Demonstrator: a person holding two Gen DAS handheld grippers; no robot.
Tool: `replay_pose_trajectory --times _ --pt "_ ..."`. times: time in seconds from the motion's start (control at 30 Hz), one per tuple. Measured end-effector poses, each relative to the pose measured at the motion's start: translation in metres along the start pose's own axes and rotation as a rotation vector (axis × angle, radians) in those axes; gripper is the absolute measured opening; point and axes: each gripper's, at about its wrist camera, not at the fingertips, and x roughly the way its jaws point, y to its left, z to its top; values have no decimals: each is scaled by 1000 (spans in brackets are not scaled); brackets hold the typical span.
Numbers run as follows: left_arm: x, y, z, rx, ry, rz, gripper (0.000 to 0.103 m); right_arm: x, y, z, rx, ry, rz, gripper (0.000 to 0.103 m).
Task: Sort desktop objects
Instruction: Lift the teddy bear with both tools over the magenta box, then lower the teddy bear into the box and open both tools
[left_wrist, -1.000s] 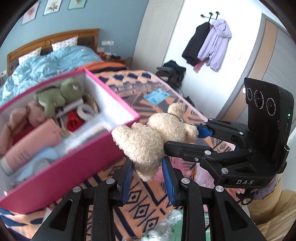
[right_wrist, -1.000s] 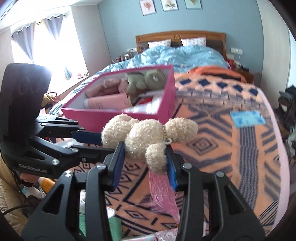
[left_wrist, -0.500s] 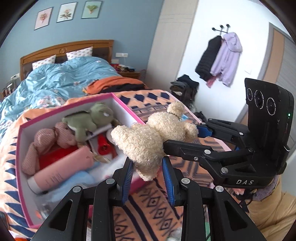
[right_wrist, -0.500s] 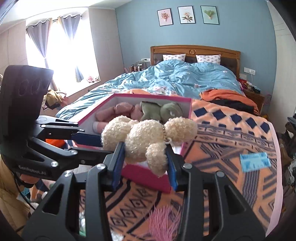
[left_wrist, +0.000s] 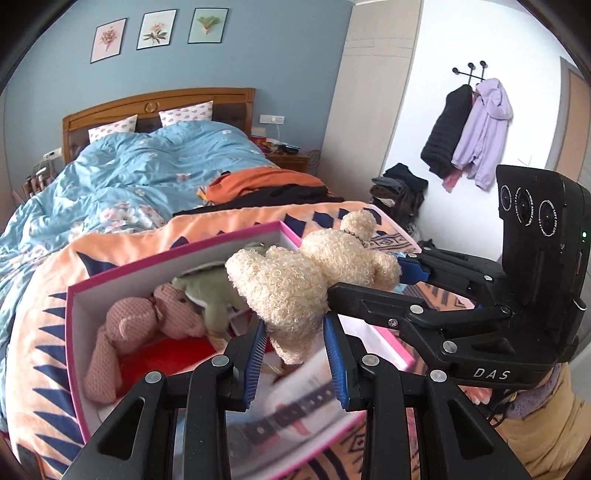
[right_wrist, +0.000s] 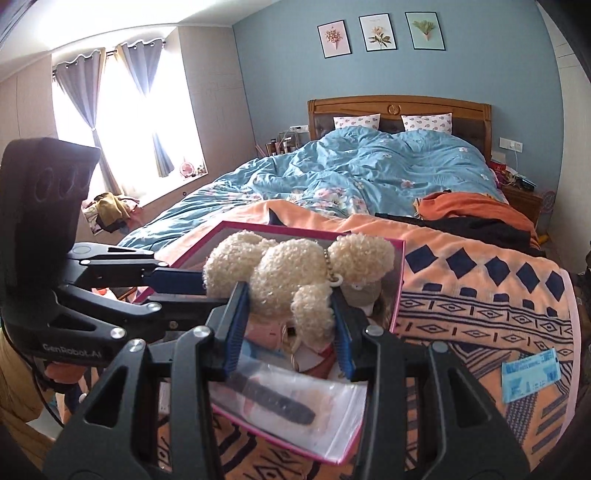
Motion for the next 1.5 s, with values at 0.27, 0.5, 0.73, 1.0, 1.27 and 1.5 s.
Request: replay_pose_trajectory --times 0.27,0.5,0.73,1.0,1.27,1.5 --pt "15 12 8 -11 0 17 31 22 -12 10 23 5 13 44" --pt "29 22 15 -23 8 33 31 35 -21 15 39 8 15 44" --pt "45 32 22 -35 30 41 31 55 -32 22 61 34 10 44" --pt "70 46 33 -68 83 41 31 81 -54 27 142 104 28 44" --pt "81 54 43 -96 92 55 31 98 -70 39 185 170 19 44" --pt "94 67 47 -135 122 93 35 122 -79 43 217 268 -25 49"
